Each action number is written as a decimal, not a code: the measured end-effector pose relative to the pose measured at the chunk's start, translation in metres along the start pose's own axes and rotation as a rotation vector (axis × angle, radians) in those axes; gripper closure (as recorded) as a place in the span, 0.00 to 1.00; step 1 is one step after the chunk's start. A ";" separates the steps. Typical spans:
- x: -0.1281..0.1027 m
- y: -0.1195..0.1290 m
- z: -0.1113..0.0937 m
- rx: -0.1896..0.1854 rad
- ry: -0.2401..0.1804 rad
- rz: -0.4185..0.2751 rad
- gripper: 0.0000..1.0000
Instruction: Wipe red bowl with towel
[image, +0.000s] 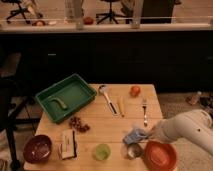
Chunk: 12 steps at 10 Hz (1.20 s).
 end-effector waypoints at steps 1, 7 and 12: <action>0.010 0.004 0.001 -0.005 -0.002 0.036 1.00; 0.040 0.029 0.000 -0.020 -0.006 0.157 1.00; 0.052 0.053 0.017 -0.083 -0.018 0.218 1.00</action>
